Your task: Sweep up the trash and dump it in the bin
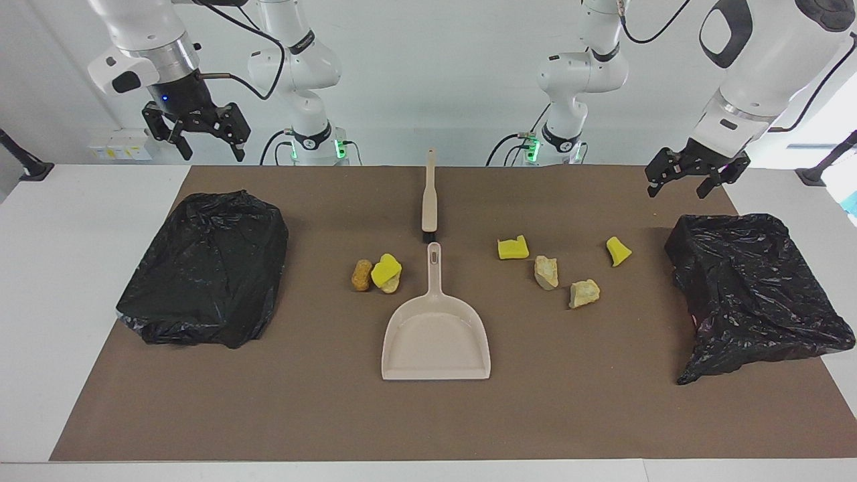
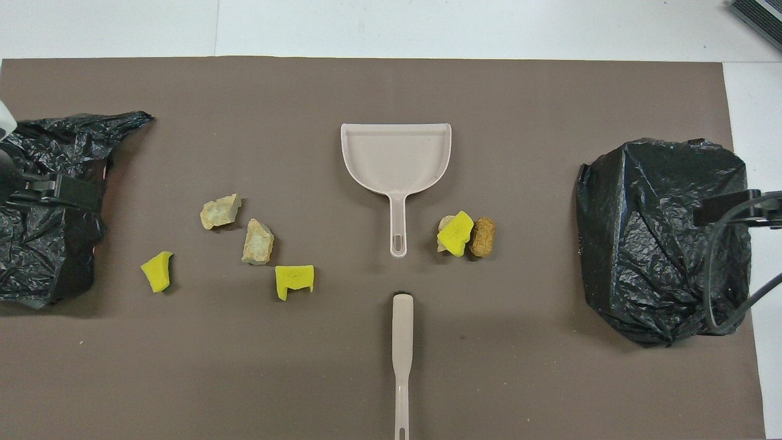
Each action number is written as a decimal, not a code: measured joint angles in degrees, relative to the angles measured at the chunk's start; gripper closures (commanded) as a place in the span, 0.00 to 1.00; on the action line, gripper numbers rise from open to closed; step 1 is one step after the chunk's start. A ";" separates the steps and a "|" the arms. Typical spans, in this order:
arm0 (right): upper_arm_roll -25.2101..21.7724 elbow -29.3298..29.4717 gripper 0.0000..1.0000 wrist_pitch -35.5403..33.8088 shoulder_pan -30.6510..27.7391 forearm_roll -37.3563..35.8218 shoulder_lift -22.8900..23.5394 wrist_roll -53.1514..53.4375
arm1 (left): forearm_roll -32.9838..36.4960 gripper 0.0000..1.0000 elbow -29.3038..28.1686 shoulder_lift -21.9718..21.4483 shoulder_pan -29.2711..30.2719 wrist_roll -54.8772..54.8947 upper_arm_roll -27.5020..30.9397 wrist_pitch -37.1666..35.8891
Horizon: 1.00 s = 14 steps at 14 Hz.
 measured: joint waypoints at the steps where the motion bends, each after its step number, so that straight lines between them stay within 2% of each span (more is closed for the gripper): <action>1: 0.00 0.00 0.00 0.00 0.00 0.00 0.00 0.00 | 0.00 0.00 0.00 0.00 0.14 0.00 0.02 0.00; 14: 0.00 0.00 0.00 0.00 0.00 0.00 0.00 0.00 | 0.00 0.00 -0.14 -0.08 0.73 0.00 0.04 -0.92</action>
